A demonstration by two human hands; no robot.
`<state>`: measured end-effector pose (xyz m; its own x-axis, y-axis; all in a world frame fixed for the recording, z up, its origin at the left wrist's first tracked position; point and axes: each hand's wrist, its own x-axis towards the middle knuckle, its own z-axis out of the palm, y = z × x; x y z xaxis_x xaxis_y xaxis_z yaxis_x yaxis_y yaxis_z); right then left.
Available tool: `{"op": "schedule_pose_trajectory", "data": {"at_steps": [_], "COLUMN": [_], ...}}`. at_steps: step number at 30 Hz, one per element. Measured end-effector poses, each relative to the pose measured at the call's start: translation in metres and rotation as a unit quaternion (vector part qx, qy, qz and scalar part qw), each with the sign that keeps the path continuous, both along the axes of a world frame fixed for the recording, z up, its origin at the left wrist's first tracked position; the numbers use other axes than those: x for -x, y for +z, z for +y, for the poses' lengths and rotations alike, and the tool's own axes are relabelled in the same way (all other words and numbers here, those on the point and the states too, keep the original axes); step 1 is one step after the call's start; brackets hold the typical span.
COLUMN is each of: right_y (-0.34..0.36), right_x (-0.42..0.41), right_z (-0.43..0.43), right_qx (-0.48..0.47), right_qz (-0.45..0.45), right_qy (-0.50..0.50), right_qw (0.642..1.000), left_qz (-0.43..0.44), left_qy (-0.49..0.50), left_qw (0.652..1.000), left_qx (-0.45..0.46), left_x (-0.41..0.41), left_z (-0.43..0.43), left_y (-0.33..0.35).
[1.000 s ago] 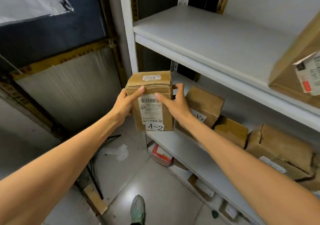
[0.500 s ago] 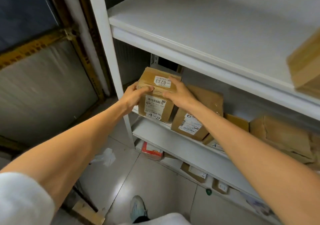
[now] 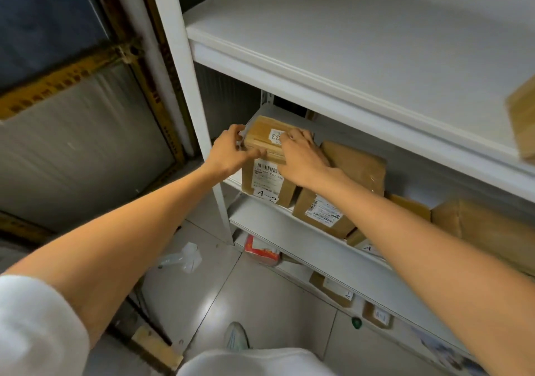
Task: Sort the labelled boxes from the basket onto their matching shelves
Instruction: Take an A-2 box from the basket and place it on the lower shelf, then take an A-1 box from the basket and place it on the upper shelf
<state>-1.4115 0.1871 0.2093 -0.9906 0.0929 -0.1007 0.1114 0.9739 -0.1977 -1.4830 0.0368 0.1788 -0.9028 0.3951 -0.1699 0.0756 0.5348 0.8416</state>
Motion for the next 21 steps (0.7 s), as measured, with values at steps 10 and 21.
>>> {"op": "schedule_pose_trajectory", "data": {"at_steps": [10,21], "right_y": [0.018,0.048], "right_x": [-0.018,-0.124], "right_z": [-0.018,-0.08], "right_qx": [0.116,0.127], "right_qz": [0.011,-0.021], "right_qy": [0.188,0.474], "right_qw": [0.975,0.871], "left_qz": [0.114,0.07], "left_qy": [0.045,0.342], "left_qw": [0.959,0.893], "left_qx": [0.256,0.285], "left_x": [-0.067,-0.3], "left_z": [-0.074,-0.111], "left_y": [0.052,0.066]}}
